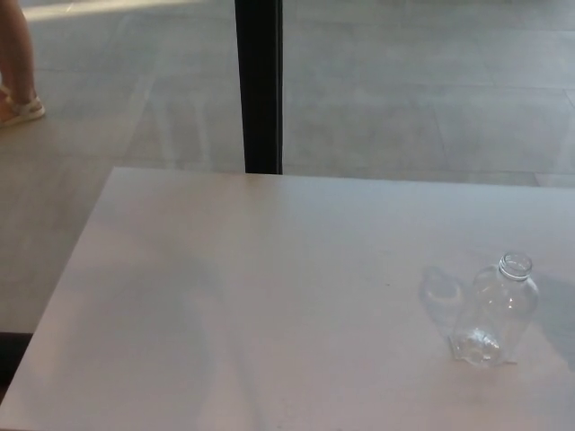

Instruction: The robot uses its right hand to grab and lift the lid of the spray bottle kept in the middle of the desk and places the lid on the right side of the bottle

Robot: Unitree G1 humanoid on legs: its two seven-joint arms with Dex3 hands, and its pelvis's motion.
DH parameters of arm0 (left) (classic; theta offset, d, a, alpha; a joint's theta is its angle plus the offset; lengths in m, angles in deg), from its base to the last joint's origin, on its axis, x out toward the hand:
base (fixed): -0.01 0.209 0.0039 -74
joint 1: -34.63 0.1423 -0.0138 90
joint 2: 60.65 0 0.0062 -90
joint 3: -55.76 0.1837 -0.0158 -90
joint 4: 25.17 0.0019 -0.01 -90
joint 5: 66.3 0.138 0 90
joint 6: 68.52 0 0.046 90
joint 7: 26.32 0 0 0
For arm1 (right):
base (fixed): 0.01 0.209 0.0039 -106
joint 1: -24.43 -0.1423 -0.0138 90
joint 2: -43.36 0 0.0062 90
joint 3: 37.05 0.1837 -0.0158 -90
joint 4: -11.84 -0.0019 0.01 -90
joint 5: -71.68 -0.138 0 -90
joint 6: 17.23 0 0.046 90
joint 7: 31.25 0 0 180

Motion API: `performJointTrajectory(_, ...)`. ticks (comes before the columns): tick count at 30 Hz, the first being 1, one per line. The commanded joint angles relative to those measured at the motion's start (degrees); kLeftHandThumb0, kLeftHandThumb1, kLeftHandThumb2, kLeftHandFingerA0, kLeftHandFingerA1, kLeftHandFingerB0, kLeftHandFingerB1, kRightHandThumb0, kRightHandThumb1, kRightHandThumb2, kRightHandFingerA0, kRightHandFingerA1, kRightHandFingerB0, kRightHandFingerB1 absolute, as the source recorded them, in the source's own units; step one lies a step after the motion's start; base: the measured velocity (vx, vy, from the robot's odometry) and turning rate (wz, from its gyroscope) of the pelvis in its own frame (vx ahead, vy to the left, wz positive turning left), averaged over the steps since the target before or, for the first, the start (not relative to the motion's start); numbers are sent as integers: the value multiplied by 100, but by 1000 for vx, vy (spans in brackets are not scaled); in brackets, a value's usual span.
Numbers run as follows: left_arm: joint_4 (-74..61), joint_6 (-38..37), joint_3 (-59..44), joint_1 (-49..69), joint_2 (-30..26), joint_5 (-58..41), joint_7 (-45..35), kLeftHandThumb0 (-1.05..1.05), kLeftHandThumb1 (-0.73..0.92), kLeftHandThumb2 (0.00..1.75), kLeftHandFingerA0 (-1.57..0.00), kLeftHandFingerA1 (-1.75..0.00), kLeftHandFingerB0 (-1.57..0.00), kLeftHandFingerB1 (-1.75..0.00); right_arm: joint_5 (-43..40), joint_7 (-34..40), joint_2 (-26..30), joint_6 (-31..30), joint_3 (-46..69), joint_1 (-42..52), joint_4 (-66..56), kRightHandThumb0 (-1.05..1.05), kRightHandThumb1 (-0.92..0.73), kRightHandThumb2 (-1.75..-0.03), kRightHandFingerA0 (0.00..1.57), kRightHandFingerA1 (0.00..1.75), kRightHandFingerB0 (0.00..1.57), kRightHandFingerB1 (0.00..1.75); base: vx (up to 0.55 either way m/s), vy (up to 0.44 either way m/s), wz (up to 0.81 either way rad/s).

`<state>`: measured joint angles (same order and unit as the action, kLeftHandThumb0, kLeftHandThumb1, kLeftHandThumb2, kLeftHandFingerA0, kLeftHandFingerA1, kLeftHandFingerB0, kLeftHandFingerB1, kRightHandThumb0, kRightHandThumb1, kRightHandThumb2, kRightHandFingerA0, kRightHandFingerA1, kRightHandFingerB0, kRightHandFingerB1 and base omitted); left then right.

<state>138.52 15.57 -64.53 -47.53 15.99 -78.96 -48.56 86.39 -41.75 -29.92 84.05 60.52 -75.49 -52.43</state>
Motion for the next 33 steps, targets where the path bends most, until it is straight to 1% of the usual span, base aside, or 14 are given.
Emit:
performJointTrajectory(1, 15, -166, -2, 54, -58, -59, 17, -87, 70, 112, -52, -62, -34, -52, 457, 888, -165, 392, -254, 212, 301, -24, -63, -89, 94, 155, 94, 80, 0, 0, 0)
performJointTrajectory(2, 28, -158, -25, 40, -48, -81, 18, -92, 91, 67, -56, -51, -40, -39, 545, 981, -192, 420, -343, 203, 362, -28, -69, -80, 90, 156, 89, 72, 0, 0, 0)
performJointTrajectory(5, 42, -153, -40, 25, -40, -95, -1, -92, 91, 67, -56, -51, -39, -39, 734, 1140, -121, 590, -551, 187, 480, -33, -76, -67, 84, 150, 78, 52, 0, 0, 0)
performJointTrajectory(6, 6, -167, -22, 44, -38, -86, -25, -92, 74, 114, -47, -59, -32, -51, 990, 1113, 5, 557, -782, 207, 485, -40, -76, -63, 79, 111, 60, 38, 0, 0, 0)
performJointTrajectory(8, 9, -156, -37, 49, -35, -103, -38, -95, 76, 115, -50, -60, -34, -51, 1078, 1185, 74, 630, -918, 230, 498, -41, -75, -62, 74, 85, 52, 37, 0, 0, 0)
performJointTrajectory(10, 18, -139, -42, 56, -29, -104, 4, -93, 90, 67, -56, -51, -40, -39, 1460, 1195, 245, 490, -1219, 311, 349, -61, -56, -87, 21, 57, 16, 43, 0, 0, 0)
performJointTrajectory(11, 19, -157, -35, 68, -30, -96, -23, -98, 76, 115, -49, -59, -34, -51, 1565, 1278, 292, 438, -1307, 315, 292, -66, -68, -61, 2, 27, 11, 26, 0, 0, 0)
performJointTrajectory(13, 26, -180, -26, 82, -27, -84, -31, -94, 74, 114, -51, -60, -35, -52, 1751, 1398, 357, 341, -1446, 305, 188, -92, -57, -85, 0, 0, 6, 19, 0, 0, 0)
performJointTrajectory(21, 49, -152, -1, 59, -10, -56, 115, -90, 90, 67, -58, -49, -40, -39, 1387, 617, 636, -113, -1292, 609, -941, -105, -60, -97, 0, 5, 0, 0, 0, 0, 0)
performJointTrajectory(26, 54, -130, 15, 93, -6, -72, 74, -90, 90, 67, -56, -50, -40, -38, 900, 68, 732, -345, -942, 922, -1598, -105, -60, -98, 0, 5, 0, 0, 0, 0, 0)
performJointTrajectory(28, 27, -187, 38, 116, -1, -55, 58, -89, 72, 114, -51, -61, -31, -50, 539, -175, 924, -289, -560, 1159, -1928, -105, -60, -99, 0, 6, 0, 0, 0, 0, 0)
performJointTrajectory(30, 13, -191, 33, 123, 3, -66, 42, -93, 91, 68, -57, -51, -38, -38, 369, -317, 1018, -286, -308, 1278, -2061, -105, -60, -99, 0, 7, 0, 0, 0, 0, 0)
performJointTrajectory(32, 3, -201, 38, 128, 9, -63, 50, -88, 72, 114, -51, -60, -32, -50, -99, -607, 1286, -383, 395, 1585, -2263, -105, -61, -100, 0, 10, 0, 0, 0, 0, 0)
performJointTrajectory(33, 12, -181, 23, 119, 9, -74, 83, -92, 91, 67, -58, -50, -41, -39, -168, -648, 1381, -379, 679, 1702, -2277, -105, -61, -101, 0, 11, 0, 0, 0, 0, 0)
